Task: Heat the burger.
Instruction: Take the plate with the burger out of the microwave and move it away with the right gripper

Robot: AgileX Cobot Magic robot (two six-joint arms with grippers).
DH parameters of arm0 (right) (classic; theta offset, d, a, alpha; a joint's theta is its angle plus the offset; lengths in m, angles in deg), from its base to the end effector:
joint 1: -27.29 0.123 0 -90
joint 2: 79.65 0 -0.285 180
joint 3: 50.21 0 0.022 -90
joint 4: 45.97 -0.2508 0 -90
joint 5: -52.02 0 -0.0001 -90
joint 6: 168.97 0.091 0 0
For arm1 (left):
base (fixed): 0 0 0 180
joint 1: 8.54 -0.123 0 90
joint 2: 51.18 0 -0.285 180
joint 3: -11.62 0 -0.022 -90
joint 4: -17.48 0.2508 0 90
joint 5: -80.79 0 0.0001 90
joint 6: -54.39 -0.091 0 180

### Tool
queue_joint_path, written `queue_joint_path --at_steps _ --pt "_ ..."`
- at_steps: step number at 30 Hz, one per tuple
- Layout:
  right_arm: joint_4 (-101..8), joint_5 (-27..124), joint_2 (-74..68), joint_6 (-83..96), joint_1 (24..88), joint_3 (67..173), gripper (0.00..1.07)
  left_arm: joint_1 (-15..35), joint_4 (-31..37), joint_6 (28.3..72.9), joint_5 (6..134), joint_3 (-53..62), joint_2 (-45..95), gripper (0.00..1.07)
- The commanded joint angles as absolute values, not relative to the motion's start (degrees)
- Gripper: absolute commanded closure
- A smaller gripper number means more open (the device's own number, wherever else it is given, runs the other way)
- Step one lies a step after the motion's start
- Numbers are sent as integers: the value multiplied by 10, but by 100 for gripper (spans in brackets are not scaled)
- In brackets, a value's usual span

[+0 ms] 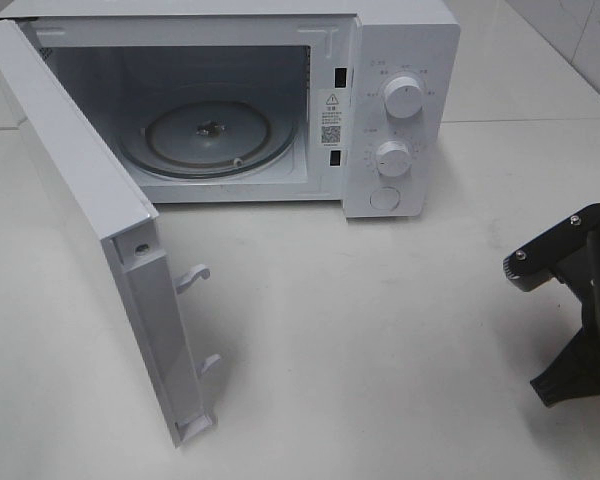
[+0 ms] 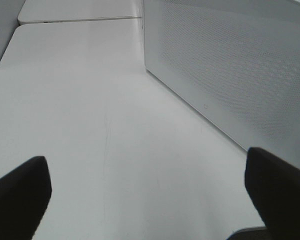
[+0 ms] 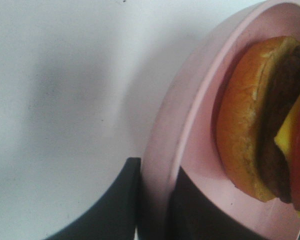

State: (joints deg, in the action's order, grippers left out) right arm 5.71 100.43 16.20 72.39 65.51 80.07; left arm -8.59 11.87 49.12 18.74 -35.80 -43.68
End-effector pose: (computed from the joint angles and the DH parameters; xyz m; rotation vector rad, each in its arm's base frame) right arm 0.1810 0.0745 0.1384 -0.4053 2.7034 -0.7754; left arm -0.0091 -0.0079 0.2813 0.1001 2.0357 -0.0588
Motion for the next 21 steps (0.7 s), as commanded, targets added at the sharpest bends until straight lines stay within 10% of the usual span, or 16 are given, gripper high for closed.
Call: queue_joint_path --at_steps 1,21 --pt "99 1028 200 753 653 821 105 -85 118 494 194 -359 -448 9" --pt "160 1015 349 840 599 863 91 -85 118 494 194 -359 -448 9"
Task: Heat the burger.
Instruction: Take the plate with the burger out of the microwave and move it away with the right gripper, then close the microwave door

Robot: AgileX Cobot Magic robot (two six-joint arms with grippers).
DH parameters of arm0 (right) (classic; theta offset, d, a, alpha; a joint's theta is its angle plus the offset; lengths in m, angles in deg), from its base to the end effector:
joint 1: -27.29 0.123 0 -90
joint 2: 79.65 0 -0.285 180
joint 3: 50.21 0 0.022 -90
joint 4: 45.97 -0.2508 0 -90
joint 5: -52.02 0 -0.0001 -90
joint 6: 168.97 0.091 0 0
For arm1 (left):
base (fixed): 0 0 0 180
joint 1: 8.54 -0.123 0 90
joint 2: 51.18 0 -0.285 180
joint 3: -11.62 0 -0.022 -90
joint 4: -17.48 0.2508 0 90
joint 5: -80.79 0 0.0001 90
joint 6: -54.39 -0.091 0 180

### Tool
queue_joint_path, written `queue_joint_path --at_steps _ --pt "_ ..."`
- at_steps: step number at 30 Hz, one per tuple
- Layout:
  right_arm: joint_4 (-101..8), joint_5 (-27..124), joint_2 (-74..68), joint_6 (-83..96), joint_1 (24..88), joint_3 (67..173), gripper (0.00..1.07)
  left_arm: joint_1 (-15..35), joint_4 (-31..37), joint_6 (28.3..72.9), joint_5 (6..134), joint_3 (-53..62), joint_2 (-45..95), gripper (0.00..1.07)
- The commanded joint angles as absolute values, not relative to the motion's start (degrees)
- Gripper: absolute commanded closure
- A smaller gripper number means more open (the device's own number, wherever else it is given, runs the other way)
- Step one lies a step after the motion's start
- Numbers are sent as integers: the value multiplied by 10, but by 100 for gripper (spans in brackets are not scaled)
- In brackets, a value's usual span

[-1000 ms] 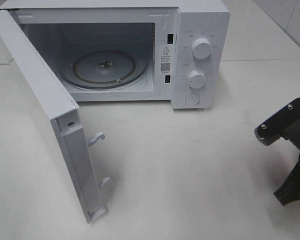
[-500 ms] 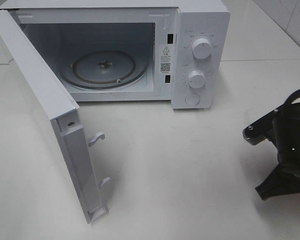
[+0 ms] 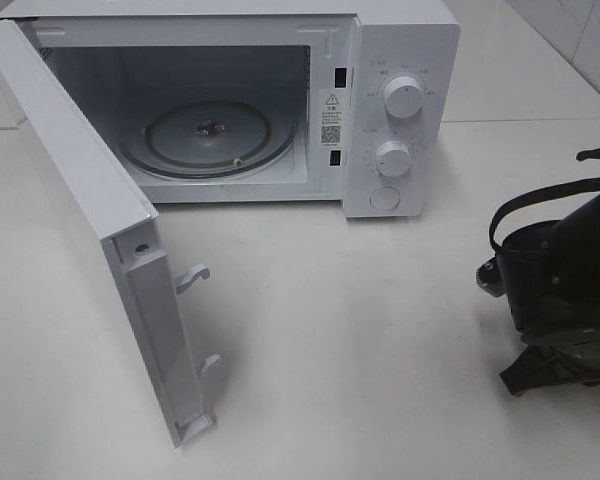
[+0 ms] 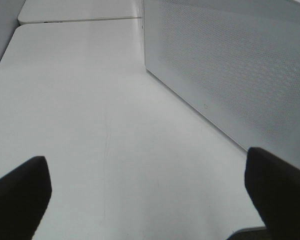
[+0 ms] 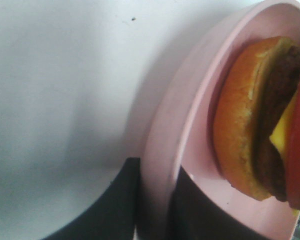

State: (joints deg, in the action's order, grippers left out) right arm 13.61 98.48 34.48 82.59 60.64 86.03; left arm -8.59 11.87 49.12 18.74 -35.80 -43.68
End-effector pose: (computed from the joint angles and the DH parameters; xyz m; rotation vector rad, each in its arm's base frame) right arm 0.2183 0.0755 0.0884 -0.3239 2.7502 -0.9275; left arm -0.0091 -0.0079 0.2813 0.1001 2.0357 -0.0588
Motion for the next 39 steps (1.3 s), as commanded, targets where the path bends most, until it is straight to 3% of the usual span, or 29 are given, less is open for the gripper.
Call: queue_joint_path --at_steps 1,6,11,24,29,33,39 --pt "160 1015 349 840 599 863 91 -85 118 494 194 -359 -448 9" --pt "152 999 354 830 601 869 66 -85 118 494 194 -359 -448 9" --pt "109 1009 348 769 601 899 51 -85 118 494 194 -359 -448 9" --pt "-37 1010 216 606 647 960 47 -85 118 494 194 -359 -448 9" --pt "-135 991 156 499 648 969 39 -85 118 494 194 -359 -448 9" --pt "-221 985 98 392 648 969 26 -85 118 494 194 -359 -448 9" --pt "-264 1019 14 328 648 969 25 -85 118 494 194 -359 -448 9"
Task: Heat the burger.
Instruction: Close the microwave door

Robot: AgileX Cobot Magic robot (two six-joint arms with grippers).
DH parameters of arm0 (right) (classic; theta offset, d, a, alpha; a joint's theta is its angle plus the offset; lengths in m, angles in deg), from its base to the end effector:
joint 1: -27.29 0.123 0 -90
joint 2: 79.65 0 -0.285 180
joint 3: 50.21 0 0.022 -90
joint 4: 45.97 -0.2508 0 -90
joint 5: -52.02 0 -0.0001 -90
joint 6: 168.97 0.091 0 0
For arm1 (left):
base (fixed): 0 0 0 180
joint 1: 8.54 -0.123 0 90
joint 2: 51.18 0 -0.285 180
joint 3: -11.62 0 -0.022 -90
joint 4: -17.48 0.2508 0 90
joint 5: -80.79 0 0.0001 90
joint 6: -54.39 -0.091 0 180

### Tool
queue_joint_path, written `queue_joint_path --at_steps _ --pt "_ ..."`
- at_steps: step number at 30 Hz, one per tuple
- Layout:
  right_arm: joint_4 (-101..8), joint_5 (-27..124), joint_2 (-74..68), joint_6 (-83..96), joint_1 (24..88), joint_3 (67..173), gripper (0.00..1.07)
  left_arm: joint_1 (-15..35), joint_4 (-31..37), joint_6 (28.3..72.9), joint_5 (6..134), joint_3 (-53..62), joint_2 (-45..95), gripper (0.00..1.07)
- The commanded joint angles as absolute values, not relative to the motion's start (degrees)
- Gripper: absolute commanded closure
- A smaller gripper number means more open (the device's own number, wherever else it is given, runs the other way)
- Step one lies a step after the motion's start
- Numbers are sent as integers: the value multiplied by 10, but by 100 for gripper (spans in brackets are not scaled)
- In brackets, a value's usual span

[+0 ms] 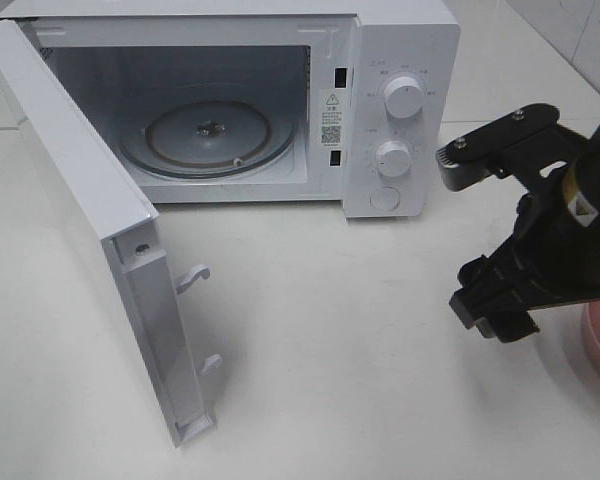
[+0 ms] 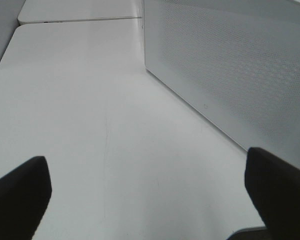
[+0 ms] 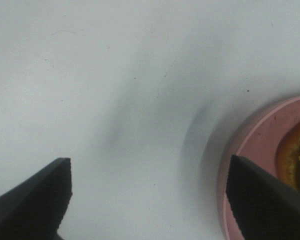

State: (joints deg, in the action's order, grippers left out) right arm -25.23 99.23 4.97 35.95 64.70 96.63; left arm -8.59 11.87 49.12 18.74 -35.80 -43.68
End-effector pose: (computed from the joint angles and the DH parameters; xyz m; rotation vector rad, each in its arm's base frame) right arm 0.1978 0.1215 0.2252 -0.5899 2.6987 -0.1669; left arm -0.0091 -0.0079 0.2813 0.1001 2.0357 -0.0588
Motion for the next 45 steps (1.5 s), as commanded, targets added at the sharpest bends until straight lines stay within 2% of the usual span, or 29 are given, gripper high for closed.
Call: queue_joint_path --at_steps 1,10,25,27,30,32,38,40,45 --pt "-264 1019 14 328 648 969 25 -85 118 494 194 -359 -448 9" --pt "-312 1083 -129 252 648 969 27 -85 118 494 194 -359 -448 9" --pt "-311 1102 -338 224 636 931 30 -85 118 494 194 -359 -448 9" --pt "-315 1101 -400 224 586 901 31 -85 118 494 194 -359 -448 9" --pt "-315 1101 -415 224 572 894 31 -85 118 494 194 -359 -448 9" --pt "-319 1091 -473 224 524 867 31 -85 118 494 194 -359 -448 9" --pt "-335 1068 -531 226 480 840 31 -85 118 494 194 -359 -448 9" --pt "-353 1058 -583 224 436 826 31 -85 118 494 194 -359 -448 9" --pt "-354 1054 -626 224 394 826 31 -85 118 494 194 -359 -448 9"
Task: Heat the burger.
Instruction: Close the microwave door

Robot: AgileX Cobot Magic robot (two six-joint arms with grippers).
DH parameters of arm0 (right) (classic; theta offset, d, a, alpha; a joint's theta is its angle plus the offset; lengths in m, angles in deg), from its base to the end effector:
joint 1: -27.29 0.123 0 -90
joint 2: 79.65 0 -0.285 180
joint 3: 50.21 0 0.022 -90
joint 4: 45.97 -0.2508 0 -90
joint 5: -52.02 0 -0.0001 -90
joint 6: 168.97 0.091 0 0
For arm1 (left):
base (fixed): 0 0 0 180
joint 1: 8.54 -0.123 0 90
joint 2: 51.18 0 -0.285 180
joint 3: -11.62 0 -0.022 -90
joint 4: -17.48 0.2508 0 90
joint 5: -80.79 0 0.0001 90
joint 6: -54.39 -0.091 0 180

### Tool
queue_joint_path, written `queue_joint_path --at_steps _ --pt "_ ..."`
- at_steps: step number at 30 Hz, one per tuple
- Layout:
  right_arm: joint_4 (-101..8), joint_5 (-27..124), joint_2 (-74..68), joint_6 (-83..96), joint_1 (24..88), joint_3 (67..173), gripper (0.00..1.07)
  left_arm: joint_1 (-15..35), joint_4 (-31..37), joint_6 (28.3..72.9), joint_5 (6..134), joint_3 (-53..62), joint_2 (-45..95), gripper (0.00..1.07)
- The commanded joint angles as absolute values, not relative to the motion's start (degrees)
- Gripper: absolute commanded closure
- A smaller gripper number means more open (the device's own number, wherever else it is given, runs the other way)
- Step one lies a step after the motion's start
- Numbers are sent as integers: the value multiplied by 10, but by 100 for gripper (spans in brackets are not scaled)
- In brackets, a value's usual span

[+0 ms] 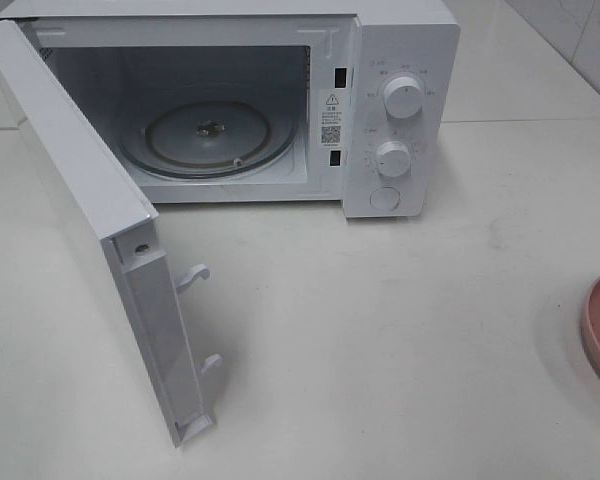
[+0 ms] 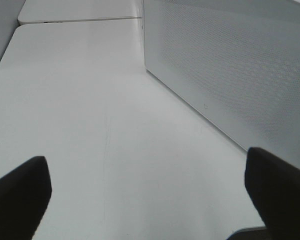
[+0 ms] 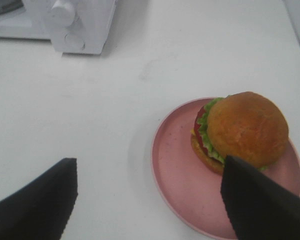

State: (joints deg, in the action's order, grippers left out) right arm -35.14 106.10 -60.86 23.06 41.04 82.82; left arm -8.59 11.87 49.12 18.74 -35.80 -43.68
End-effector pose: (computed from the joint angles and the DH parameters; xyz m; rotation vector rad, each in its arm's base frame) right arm 0.0307 -0.0068 0.2937 -0.0543 2.0761 0.0477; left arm -0.0091 -0.0079 0.2813 0.1001 2.0357 -0.0588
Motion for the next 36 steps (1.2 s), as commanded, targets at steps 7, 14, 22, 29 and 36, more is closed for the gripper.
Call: queue_joint_path --at_steps 7,14,22,29,36 --pt "-363 1087 -684 224 357 821 31 -85 118 494 194 -359 -448 9" --pt "-377 1096 -737 207 331 813 31 -85 118 494 194 -359 -448 9" --pt "-397 1094 -737 181 328 813 31 -85 119 494 194 -359 -443 9" --pt "-397 1093 -736 181 328 813 31 -85 119 494 194 -359 -440 9" --pt "-397 1093 -736 181 328 813 31 -85 119 494 194 -359 -440 9"
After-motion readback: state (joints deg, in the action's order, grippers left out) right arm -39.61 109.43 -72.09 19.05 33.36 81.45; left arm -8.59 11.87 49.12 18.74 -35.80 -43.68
